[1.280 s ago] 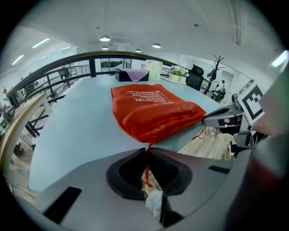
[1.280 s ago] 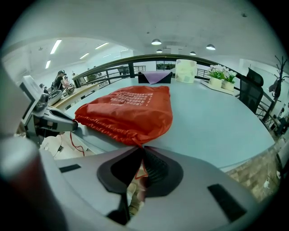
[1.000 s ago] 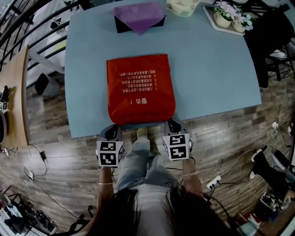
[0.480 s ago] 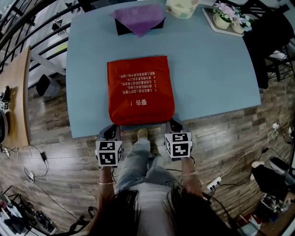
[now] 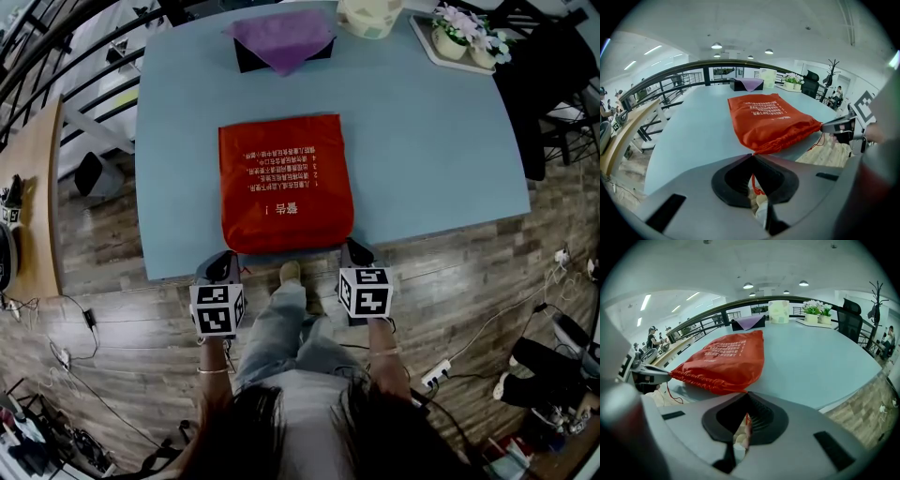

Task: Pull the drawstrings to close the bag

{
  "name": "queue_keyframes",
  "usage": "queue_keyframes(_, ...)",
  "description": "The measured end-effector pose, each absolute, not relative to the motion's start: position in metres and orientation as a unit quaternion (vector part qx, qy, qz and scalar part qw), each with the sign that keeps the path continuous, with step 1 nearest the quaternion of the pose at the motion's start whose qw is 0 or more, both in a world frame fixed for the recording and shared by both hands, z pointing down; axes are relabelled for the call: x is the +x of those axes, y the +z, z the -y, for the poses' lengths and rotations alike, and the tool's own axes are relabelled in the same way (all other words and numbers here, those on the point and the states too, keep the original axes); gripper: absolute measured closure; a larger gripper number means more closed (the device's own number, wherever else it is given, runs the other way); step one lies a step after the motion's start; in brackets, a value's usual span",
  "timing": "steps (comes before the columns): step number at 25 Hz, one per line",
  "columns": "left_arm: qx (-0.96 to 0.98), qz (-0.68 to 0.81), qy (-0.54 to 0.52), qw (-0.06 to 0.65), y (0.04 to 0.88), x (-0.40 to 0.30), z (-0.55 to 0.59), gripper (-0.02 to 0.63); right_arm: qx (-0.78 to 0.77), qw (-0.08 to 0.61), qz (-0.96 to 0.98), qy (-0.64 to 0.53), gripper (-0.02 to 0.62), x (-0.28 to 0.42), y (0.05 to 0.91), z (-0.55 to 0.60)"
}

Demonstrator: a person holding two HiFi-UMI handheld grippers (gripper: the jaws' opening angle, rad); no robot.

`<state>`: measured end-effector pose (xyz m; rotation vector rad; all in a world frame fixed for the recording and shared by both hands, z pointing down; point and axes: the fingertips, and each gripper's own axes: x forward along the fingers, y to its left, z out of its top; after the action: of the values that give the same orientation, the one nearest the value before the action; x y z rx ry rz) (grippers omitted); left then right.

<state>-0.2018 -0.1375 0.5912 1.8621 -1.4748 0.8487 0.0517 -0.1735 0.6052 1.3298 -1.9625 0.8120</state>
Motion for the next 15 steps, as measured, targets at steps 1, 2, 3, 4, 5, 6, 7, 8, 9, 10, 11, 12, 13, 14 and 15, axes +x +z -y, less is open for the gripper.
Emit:
queue_keyframes(1,0.702,0.558,0.32,0.304,0.591,-0.203,0.138,0.583,0.505,0.311,0.743,0.308,0.569,0.053,0.605,0.174)
queue_keyframes(2,0.702,0.559,0.32,0.304,0.591,-0.204,0.138,0.583,0.507,0.31,0.743,0.308,0.569,0.053,0.605,0.174)
queue_keyframes(3,0.701,0.561,0.32,0.303,0.59,-0.205,0.138,0.583,0.508,0.309,0.743,0.308,0.569,0.054,0.604,0.175)
queue_keyframes(4,0.7,0.562,0.32,0.303,0.59,-0.206,0.137,0.583,0.509,0.308,0.743,0.308,0.569,0.054,0.604,0.175)
queue_keyframes(5,0.7,0.563,0.321,0.302,0.59,-0.208,0.137,0.583,0.51,0.307,0.742,0.308,0.569,0.055,0.603,0.175)
queue_keyframes(6,0.699,0.564,0.321,0.301,0.589,-0.209,0.137,0.583,0.511,0.305,0.742,0.309,0.569,0.055,0.603,0.175)
queue_keyframes(7,0.699,0.565,0.321,0.299,0.588,-0.209,0.138,0.583,0.512,0.304,0.742,0.31,0.569,0.056,0.602,0.175)
queue_keyframes(8,0.699,0.566,0.32,0.299,0.587,-0.21,0.138,0.583,0.513,0.302,0.741,0.31,0.569,0.057,0.602,0.176)
queue_keyframes(9,0.699,0.567,0.32,0.298,0.586,-0.211,0.139,0.583,0.515,0.301,0.74,0.311,0.569,0.058,0.601,0.176)
queue_keyframes(10,0.698,0.567,0.319,0.298,0.586,-0.211,0.139,0.583,0.517,0.299,0.739,0.311,0.569,0.06,0.601,0.177)
queue_keyframes(11,0.698,0.567,0.319,0.298,0.585,-0.212,0.14,0.583,0.519,0.297,0.738,0.311,0.569,0.061,0.6,0.177)
queue_keyframes(12,0.698,0.568,0.32,0.297,0.585,-0.213,0.14,0.583,0.521,0.295,0.738,0.312,0.569,0.062,0.599,0.178)
queue_keyframes(13,0.697,0.569,0.32,0.297,0.585,-0.213,0.14,0.583,0.523,0.293,0.737,0.313,0.569,0.064,0.599,0.178)
queue_keyframes(14,0.697,0.569,0.32,0.297,0.585,-0.214,0.141,0.583,0.524,0.29,0.737,0.315,0.569,0.066,0.598,0.179)
queue_keyframes(15,0.696,0.57,0.32,0.297,0.585,-0.215,0.141,0.583,0.525,0.287,0.736,0.318,0.569,0.067,0.598,0.179)
